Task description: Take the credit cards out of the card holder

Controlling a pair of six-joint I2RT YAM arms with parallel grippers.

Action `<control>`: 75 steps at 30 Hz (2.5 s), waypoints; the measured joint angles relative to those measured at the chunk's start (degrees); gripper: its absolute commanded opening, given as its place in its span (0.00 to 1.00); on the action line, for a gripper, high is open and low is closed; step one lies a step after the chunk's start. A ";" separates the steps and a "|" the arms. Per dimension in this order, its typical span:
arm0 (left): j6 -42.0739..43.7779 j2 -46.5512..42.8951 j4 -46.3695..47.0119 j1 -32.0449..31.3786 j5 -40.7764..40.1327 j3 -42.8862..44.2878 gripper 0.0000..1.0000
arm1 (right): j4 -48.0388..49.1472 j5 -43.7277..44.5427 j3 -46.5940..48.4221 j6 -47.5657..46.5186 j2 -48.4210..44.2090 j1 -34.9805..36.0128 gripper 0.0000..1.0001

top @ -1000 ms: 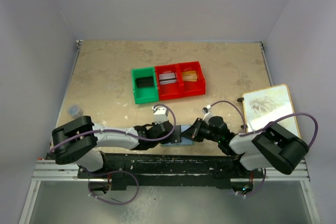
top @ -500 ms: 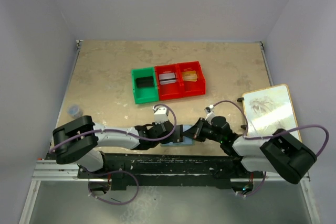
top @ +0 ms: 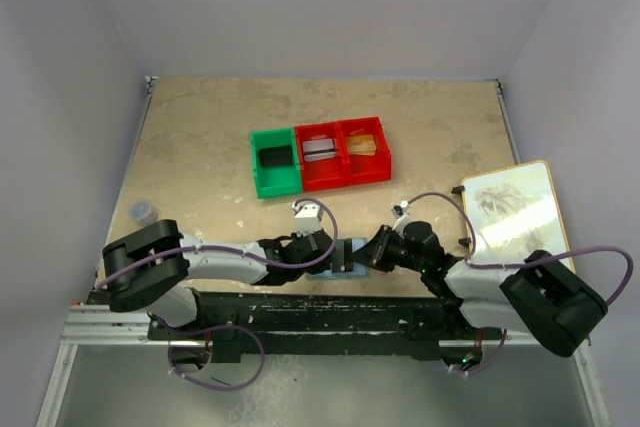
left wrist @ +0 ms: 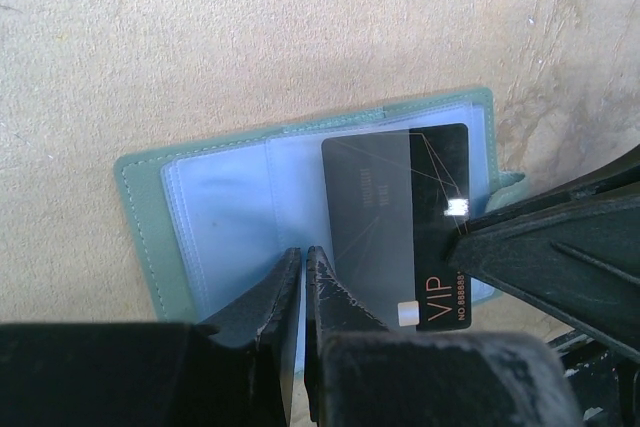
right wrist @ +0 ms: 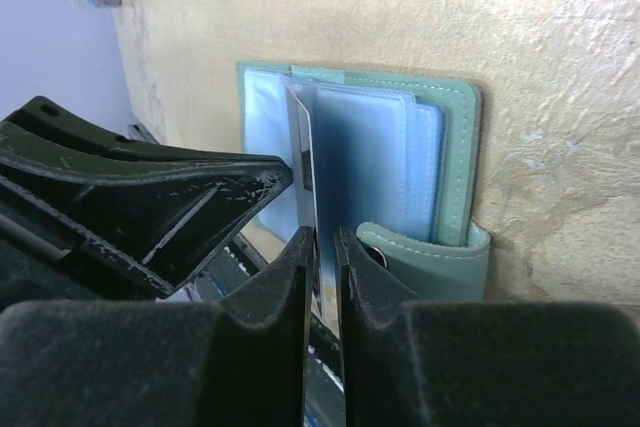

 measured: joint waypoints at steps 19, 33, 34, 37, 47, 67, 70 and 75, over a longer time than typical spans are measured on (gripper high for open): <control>-0.02 0.24 -0.11 0.00 -0.07 0.26 0.02 | 8.17 -2.08 1.05 0.17 9.35 0.00 0.00; 0.00 -0.66 -1.77 -0.04 -0.46 0.26 0.02 | -5.73 1.84 1.09 -1.46 -4.90 0.00 0.00; 0.00 -0.79 -2.05 -0.04 -0.48 0.26 0.02 | -7.43 2.36 1.11 -1.75 -6.36 0.00 0.00; 0.09 -1.18 -2.80 -0.04 -0.52 0.24 0.03 | -11.74 3.82 1.29 -2.36 -10.05 0.00 0.00; 1.07 -5.68 -5.46 -0.04 -1.25 -1.22 0.10 | -19.93 6.38 2.97 -5.16 -16.09 0.00 0.00; 5.60 -4.44 1.73 -0.22 5.79 -0.13 0.20 | -15.43 4.20 9.29 -9.49 -0.22 -0.07 0.00; 6.03 -3.78 1.73 -0.26 6.12 0.11 0.20 | -14.73 4.02 9.29 -9.51 -0.35 -0.07 0.00; 6.58 -3.15 1.36 -0.26 5.92 1.07 0.20 | -13.14 2.91 9.18 -9.51 0.46 -0.07 0.00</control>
